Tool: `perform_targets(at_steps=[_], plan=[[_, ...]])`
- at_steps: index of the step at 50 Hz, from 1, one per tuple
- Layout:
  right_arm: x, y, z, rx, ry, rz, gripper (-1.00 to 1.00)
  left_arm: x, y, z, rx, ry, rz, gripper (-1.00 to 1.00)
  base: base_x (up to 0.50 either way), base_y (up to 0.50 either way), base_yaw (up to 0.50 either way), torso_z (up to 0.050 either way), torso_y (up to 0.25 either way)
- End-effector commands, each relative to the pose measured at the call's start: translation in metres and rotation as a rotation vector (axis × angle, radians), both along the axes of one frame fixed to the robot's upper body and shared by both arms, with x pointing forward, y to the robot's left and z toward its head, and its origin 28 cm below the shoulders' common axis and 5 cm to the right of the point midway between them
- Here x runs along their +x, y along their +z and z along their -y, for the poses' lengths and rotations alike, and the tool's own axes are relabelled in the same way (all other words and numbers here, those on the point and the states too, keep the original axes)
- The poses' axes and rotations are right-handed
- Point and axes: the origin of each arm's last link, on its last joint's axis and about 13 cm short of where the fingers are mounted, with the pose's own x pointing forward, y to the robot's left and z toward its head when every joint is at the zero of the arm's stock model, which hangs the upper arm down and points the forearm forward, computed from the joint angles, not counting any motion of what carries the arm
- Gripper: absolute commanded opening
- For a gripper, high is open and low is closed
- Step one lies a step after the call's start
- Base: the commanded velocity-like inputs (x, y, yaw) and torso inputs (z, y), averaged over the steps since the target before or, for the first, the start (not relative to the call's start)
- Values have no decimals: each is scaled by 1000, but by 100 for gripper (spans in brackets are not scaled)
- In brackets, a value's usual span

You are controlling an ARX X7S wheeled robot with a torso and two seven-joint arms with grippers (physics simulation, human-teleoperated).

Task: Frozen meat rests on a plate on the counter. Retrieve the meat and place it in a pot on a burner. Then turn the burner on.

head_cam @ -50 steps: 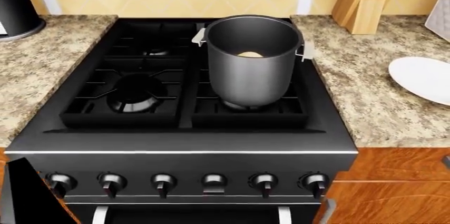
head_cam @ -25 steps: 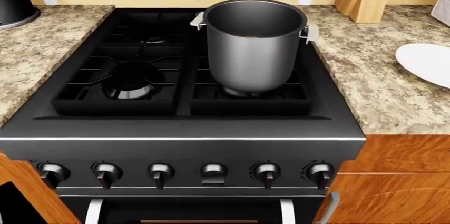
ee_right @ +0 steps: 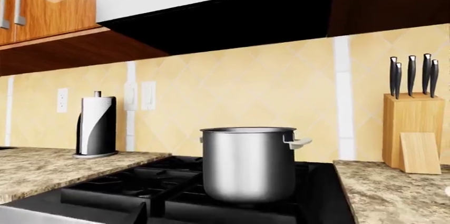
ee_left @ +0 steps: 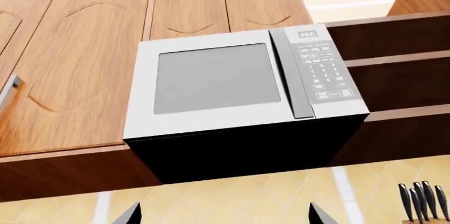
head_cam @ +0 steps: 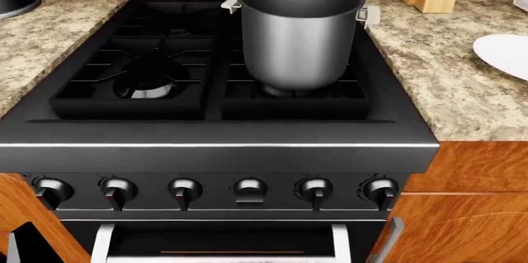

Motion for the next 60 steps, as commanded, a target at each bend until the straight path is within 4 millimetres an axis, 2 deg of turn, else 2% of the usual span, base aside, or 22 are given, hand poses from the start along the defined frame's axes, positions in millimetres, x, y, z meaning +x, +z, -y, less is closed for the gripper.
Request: perform_targets(at_steps=[1,60], plan=[[0,1,0,-4,-5,-14,100,0,0,0,0,0,1,100,0,0,0,-50,0],[1,1,7,6,-38,-84,100,3,-2,-1,-61,31,-37,100,0,0,0,-50,-29]])
